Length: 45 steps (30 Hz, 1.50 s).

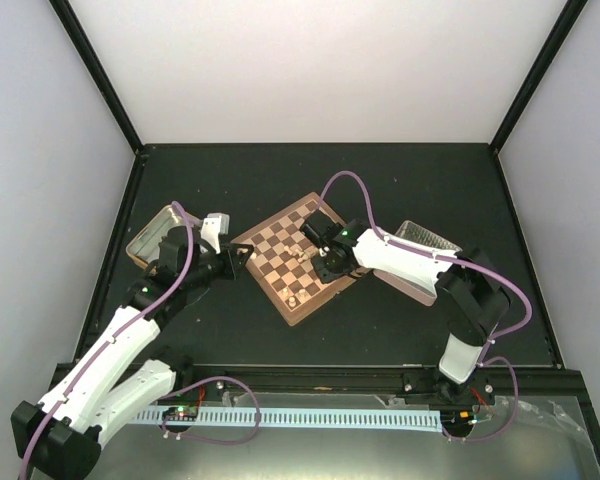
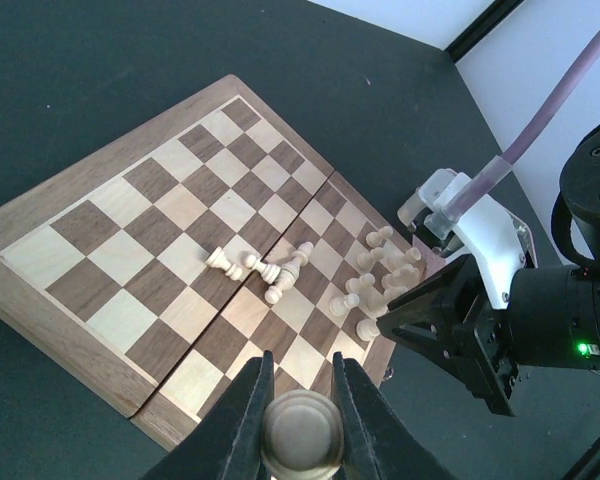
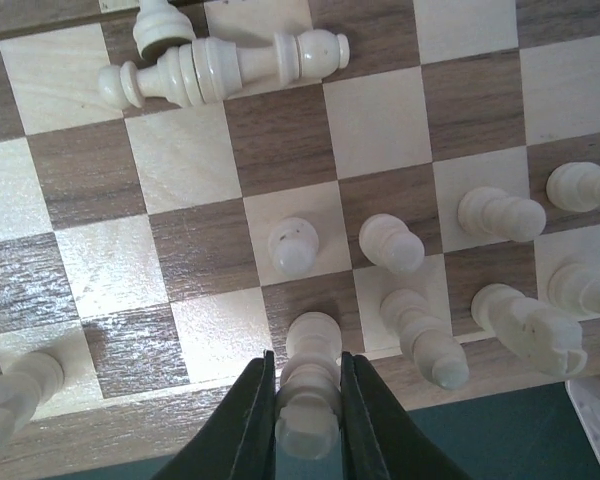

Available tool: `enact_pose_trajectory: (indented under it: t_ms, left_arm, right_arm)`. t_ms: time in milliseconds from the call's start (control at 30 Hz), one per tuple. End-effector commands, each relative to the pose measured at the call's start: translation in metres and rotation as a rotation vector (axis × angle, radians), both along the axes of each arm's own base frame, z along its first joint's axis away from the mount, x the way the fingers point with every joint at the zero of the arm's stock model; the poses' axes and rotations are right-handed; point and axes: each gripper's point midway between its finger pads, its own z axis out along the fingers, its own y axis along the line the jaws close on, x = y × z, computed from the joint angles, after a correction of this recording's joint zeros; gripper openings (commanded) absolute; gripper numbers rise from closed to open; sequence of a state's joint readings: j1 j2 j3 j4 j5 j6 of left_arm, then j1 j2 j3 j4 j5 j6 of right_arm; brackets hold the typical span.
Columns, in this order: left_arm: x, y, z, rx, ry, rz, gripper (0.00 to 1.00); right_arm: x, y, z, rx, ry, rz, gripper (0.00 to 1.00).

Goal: Set up the chess pieces on the board
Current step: Place the chess piece on the chessboard.

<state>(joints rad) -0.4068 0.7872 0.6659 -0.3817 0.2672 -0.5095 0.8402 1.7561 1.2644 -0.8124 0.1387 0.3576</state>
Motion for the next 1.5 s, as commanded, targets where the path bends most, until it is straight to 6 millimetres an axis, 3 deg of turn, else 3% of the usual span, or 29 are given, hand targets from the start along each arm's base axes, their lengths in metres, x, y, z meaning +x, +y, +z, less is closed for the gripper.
enact_pose_trajectory:
  t_ms: [0, 100, 267, 733, 867, 933, 1100, 1233, 1467]
  left_arm:
    - [-0.002, -0.001, 0.005, -0.009, -0.008, -0.010, 0.02]
    - [-0.002, -0.001, 0.005, -0.011, -0.007, -0.010, 0.01]
    - [-0.002, -0.001, 0.006, -0.016, -0.006, -0.012, 0.02]
    - [-0.004, -0.005, 0.013, -0.046, -0.011, -0.027, 0.02]
    - [-0.007, -0.016, 0.028, -0.117, -0.023, -0.075, 0.02]
    - [-0.013, -0.027, 0.039, -0.185, -0.021, -0.133, 0.03]
    - [-0.025, -0.047, 0.078, -0.351, -0.005, -0.245, 0.05]
    - [-0.030, -0.054, 0.098, -0.414, 0.000, -0.293, 0.05]
    - [-0.034, -0.060, 0.103, -0.457, 0.031, -0.333, 0.05]
  right_arm:
    - [0.008, 0.002, 0.002, -0.003, -0.048, -0.010, 0.15]
    - [0.008, 0.001, 0.000, 0.000, -0.050, -0.012, 0.15]
    - [0.005, 0.001, 0.002, 0.011, -0.042, -0.016, 0.25]
    - [0.006, 0.004, 0.041, 0.089, -0.098, -0.014, 0.34]
    - [0.000, 0.026, 0.069, 0.248, -0.141, 0.082, 0.35]
    - [-0.006, 0.045, 0.093, 0.382, -0.194, 0.161, 0.35]
    - [-0.047, 0.084, 0.157, 0.688, -0.332, 0.427, 0.44]
    - [-0.065, 0.099, 0.200, 0.828, -0.425, 0.531, 0.54]
    - [-0.062, 0.114, 0.213, 0.820, -0.463, 0.581, 0.57]
